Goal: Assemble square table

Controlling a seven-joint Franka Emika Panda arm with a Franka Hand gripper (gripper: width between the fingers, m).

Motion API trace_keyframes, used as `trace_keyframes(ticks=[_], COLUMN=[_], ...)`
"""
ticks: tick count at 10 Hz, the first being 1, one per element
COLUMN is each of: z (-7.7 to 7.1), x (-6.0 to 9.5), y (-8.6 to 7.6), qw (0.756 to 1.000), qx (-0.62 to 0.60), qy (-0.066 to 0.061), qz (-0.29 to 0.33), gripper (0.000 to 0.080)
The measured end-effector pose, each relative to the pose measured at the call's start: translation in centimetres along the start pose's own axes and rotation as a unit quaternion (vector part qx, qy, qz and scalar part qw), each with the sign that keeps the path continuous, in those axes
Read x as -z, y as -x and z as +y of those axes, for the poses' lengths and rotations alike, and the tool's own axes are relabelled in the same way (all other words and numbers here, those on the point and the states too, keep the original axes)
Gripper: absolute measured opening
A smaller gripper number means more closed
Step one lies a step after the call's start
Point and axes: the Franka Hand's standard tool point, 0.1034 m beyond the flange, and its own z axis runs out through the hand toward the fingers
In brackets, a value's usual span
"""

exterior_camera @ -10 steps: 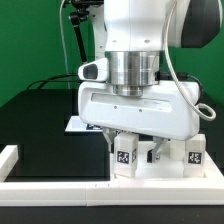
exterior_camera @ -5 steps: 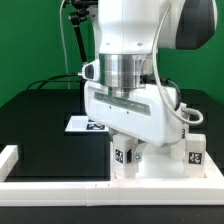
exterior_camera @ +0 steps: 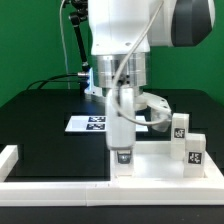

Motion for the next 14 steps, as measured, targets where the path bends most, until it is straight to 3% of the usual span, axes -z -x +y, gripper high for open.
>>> trace_keyframes(ticks=[3,5,6,7,8,9,14], z=[-0.17,-0.09,-0.11,-0.43,-0.78,-0.99,-0.69], x=[0.07,0.05,0.06,0.37,0.65,0.92,0.81], y=[0.12,0.33,0.34,0.73,0.75,0.83,0.42], qw=[0.990,0.989,0.990,0.999,0.997,0.985,0.942], qx=[-0.142,-0.146,-0.138,-0.047,0.071,0.168,0.335], qy=[-0.002,-0.005,-0.005,-0.016,-0.026,-0.034,-0.028], qz=[-0.012,-0.008,-0.007,-0.004,0.000,0.004,0.015], gripper=[0.0271,0.0271,0.0453,0.0577,0.0577,0.0634,0.0649])
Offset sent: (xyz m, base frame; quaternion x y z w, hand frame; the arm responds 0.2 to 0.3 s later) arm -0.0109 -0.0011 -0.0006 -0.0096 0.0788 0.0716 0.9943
